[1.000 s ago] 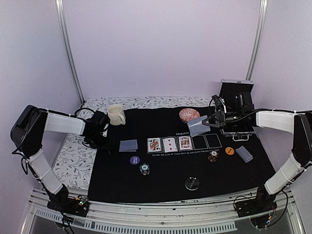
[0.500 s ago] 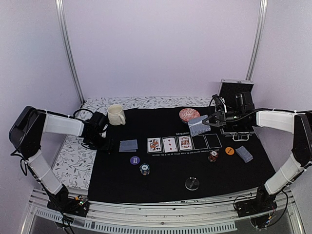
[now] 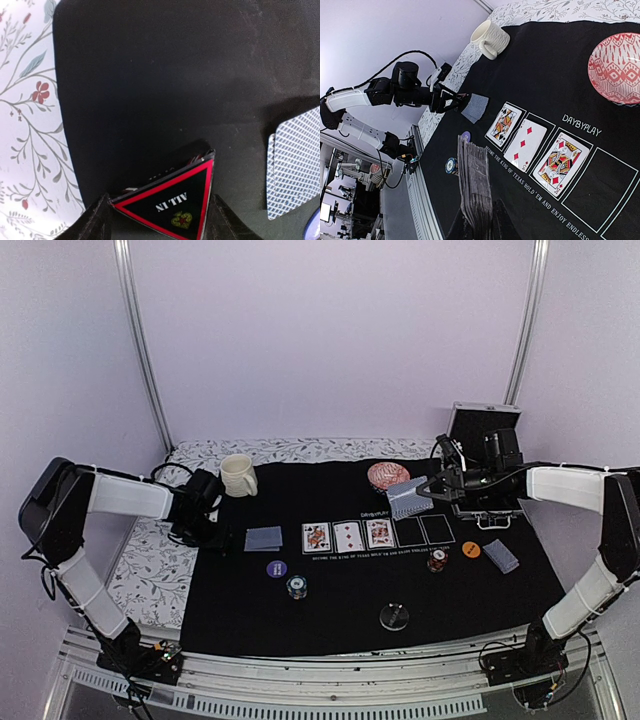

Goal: Distribute texas hold em gaming equipment
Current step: Pick up the all-in button from the small blind area.

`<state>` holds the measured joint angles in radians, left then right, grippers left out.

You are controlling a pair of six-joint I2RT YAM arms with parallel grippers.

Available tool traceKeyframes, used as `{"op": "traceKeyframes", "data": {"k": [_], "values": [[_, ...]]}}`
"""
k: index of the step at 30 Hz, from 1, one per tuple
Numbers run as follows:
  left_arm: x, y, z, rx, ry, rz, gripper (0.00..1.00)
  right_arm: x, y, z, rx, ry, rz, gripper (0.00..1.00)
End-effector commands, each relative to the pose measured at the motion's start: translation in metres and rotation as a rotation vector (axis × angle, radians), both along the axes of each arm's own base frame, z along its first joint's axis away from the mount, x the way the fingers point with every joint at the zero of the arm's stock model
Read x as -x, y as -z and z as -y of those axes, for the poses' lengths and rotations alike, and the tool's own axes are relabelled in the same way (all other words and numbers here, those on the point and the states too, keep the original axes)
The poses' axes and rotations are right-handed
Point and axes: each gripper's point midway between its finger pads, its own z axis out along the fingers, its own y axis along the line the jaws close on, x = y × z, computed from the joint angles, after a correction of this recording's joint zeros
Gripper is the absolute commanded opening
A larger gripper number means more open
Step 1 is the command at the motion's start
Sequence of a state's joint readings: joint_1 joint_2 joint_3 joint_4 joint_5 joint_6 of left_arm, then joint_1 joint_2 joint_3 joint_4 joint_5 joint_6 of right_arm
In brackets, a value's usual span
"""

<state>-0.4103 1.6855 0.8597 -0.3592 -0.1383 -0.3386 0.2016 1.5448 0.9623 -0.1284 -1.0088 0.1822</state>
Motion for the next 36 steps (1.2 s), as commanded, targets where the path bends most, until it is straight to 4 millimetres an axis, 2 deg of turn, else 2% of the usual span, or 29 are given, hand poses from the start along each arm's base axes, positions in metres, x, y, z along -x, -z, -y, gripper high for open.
{"op": "traceKeyframes", "data": {"k": [1, 13, 18, 22, 28, 31, 36], "values": [[0.027, 0.006, -0.006, -0.059, 0.017, -0.090, 0.51, -0.001, -0.026, 0.001, -0.021, -0.012, 0.071, 0.02], [0.018, -0.045, -0.004, -0.041, 0.036, 0.029, 0.48, -0.003, -0.030, 0.004, -0.013, 0.005, 0.077, 0.02], [0.011, -0.066, -0.004, -0.071, 0.083, 0.076, 0.48, -0.013, -0.032, 0.007, -0.012, 0.016, 0.063, 0.02], [0.005, -0.093, 0.008, -0.067, 0.121, 0.123, 0.48, -0.016, -0.041, 0.011, -0.001, 0.039, 0.085, 0.02], [0.014, -0.124, 0.057, -0.051, 0.245, 0.178, 0.47, -0.013, -0.041, 0.017, 0.040, 0.071, 0.086, 0.02], [0.027, -0.134, 0.087, -0.059, 0.314, 0.171, 0.46, -0.010, -0.045, 0.018, 0.043, 0.073, 0.081, 0.02], [0.059, -0.152, 0.164, 0.009, 0.512, 0.190, 0.46, -0.008, -0.057, 0.028, 0.059, 0.108, 0.124, 0.02]]}}
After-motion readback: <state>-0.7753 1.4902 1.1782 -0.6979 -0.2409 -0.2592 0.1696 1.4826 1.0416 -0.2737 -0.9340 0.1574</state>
